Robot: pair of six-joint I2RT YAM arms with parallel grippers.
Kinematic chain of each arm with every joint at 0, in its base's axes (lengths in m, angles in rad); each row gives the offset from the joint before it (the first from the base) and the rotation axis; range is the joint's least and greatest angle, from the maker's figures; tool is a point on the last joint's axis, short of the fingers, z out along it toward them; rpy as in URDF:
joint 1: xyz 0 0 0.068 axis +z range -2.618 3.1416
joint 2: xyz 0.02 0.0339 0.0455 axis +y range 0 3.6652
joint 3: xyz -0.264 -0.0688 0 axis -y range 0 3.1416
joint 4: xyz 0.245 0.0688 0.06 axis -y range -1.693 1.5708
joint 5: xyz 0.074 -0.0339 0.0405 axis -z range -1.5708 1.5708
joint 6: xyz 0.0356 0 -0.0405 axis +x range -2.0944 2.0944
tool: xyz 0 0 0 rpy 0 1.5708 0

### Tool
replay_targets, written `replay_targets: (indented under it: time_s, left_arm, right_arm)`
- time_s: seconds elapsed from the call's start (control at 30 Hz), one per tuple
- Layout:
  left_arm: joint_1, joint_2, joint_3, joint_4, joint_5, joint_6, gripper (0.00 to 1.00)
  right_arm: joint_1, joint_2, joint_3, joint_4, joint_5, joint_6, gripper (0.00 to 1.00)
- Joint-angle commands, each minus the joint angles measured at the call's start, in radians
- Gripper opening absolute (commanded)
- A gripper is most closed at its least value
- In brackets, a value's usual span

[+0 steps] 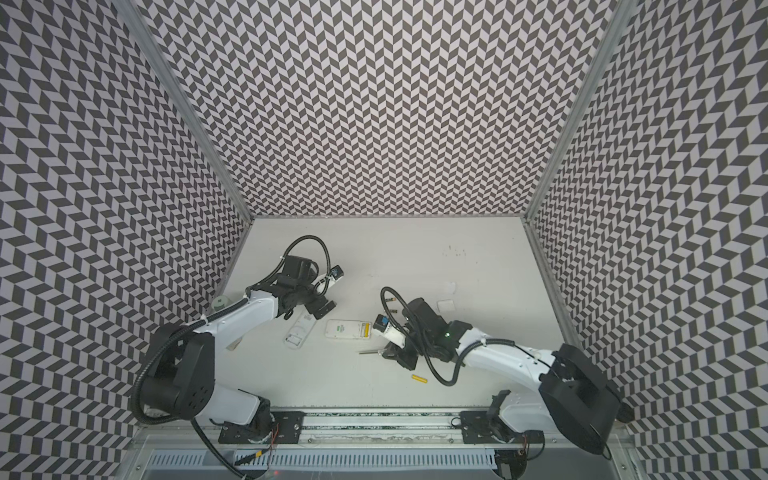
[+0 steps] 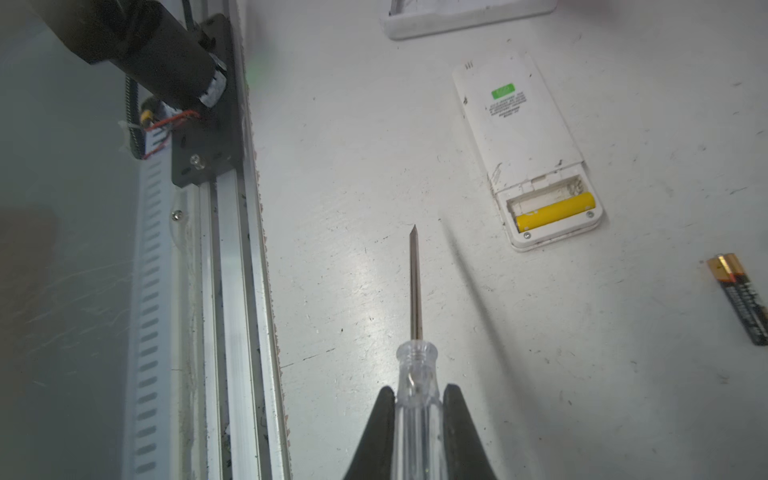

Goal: Unload the batteries from the remote control

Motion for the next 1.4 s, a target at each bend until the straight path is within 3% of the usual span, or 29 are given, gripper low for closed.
replay_targets:
  time_s: [0.0, 0.33, 0.53, 0.67, 0.87, 1.0, 1.17, 1.37]
  left_arm:
    - [-0.006, 0.034, 0.040, -0.028, -0.015, 0.044, 1.00]
    - [-0.075, 0.066, -0.028, -0.055, -0.107, 0.128, 1.00]
    - [-0.138, -0.013, -0.112, -0.071, -0.010, 0.144, 1.00]
    - [-0.193, -0.081, -0.205, -0.041, 0.032, 0.133, 1.00]
    - [-0.236, -0.129, -0.220, -0.053, 0.115, 0.086, 1.00]
    - [-0.216, -0.162, -0.145, -0.129, 0.172, 0.051, 1.00]
    - [-0.097, -0.212, -0.032, -0.193, 0.166, -0.021, 1.00]
    - [0.029, -0.240, 0.063, -0.245, 0.166, 0.033, 1.00]
  right_arm:
    - [0.011, 0.076, 0.087, 0.048, 0.098, -0.001, 0.00]
    - [-0.038, 0.181, 0.108, 0.164, 0.251, 0.081, 0.00]
    - [-0.071, 0.246, 0.162, 0.181, 0.266, 0.057, 0.00]
    - [-0.071, 0.327, 0.233, 0.195, 0.221, 0.041, 0.00]
    - [-0.071, 0.416, 0.317, 0.239, 0.154, 0.008, 0.00]
    - [-0.071, 0.473, 0.373, 0.243, 0.079, -0.028, 0.00]
    - [-0.069, 0.499, 0.399, 0.272, 0.000, -0.041, 0.00]
    - [-0.068, 0.421, 0.394, 0.244, 0.097, -0.064, 0.00]
